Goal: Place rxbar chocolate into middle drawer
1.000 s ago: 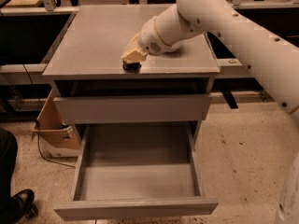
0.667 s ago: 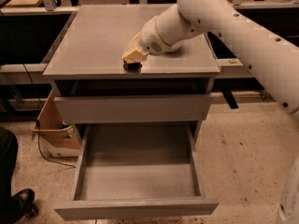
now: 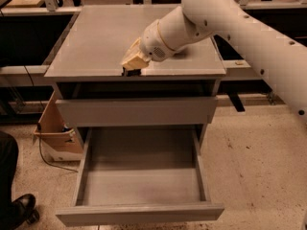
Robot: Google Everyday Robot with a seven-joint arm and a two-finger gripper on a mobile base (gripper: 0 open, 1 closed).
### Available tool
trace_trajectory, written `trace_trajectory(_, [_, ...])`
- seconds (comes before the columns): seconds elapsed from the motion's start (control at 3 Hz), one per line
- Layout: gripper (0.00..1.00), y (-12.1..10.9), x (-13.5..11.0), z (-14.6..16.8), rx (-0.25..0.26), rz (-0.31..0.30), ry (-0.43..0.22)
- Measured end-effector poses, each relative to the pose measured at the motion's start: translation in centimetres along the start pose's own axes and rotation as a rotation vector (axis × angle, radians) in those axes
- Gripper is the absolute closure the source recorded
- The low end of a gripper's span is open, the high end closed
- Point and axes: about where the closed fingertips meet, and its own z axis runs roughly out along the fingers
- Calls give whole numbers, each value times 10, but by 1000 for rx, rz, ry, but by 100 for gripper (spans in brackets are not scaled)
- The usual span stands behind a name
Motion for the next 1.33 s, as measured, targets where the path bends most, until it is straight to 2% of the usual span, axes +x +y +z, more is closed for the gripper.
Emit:
trace_trajectory(0.33, [100,44,0,-13,-38,25,-22])
trace_trajectory(0.67, [100,88,19,-22,-46,79,-35])
trace_trajectory(1.0, [100,122,53,-10,-14,135,-57])
trace_trajectory(1.33, [100,123,53,-11,-16,133,-58])
